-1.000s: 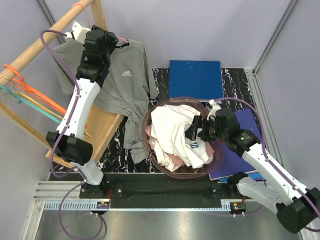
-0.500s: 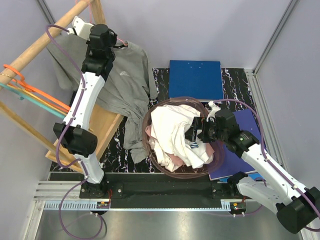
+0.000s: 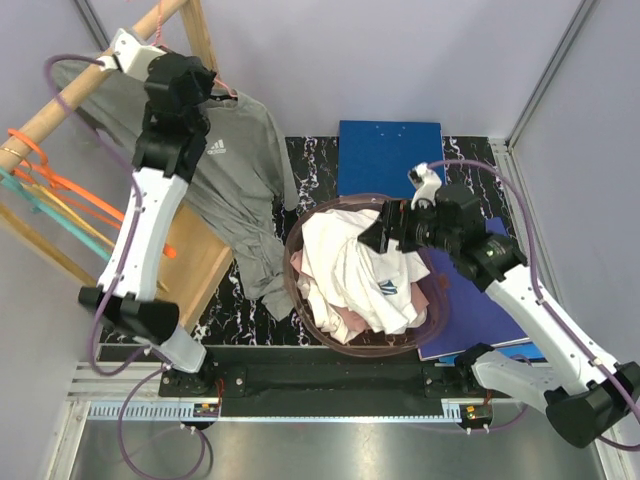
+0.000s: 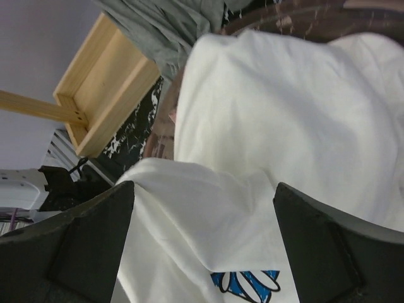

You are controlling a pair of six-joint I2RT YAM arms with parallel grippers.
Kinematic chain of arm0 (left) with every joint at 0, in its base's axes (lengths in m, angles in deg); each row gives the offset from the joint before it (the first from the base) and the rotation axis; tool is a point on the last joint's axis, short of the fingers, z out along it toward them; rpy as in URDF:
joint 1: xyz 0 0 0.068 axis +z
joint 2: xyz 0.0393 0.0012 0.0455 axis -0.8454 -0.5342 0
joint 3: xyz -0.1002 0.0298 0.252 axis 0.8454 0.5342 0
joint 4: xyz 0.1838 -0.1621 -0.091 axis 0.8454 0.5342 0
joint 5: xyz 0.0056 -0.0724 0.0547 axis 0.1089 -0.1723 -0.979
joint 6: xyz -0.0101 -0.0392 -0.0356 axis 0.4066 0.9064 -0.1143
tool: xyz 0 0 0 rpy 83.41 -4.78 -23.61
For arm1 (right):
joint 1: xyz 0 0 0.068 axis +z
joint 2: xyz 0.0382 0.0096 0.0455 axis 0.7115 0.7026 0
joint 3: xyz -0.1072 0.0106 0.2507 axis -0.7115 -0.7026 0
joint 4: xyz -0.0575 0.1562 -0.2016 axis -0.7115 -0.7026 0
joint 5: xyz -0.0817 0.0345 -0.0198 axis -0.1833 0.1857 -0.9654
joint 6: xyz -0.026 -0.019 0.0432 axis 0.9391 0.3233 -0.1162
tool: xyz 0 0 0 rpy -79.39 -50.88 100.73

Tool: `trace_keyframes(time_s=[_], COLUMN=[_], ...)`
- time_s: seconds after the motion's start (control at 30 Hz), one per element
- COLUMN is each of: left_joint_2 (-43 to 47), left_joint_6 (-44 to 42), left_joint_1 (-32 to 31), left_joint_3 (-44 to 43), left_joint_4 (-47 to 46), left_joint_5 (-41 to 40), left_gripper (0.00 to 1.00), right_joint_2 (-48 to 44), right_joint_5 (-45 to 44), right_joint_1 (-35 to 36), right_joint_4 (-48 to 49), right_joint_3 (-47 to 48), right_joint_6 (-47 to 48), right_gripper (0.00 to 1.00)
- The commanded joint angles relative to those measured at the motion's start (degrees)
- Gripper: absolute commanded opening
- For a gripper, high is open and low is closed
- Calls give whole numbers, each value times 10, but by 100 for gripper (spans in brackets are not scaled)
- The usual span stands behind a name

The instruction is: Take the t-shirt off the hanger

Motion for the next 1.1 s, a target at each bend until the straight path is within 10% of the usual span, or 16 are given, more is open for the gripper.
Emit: trace_keyframes(time_s=[0.0, 0.5, 1.07], left_joint_2=[150, 339, 397], left_joint_6=[19, 156, 225], left_joint_1=[-5, -5, -5], left_joint_3=[57, 181, 246], left_joint_4=[-18, 100, 110], left_joint_5=[-30, 152, 246], left_gripper=[0, 0, 0], right_joint_2=[43, 233, 265], right_joint_5=[26, 72, 143], right_joint_1=[1, 156, 208], right_joint_4=[34, 117, 280], right_joint_3=[91, 309, 269], right_joint_6=[52, 163, 156], right_gripper=[100, 100, 83])
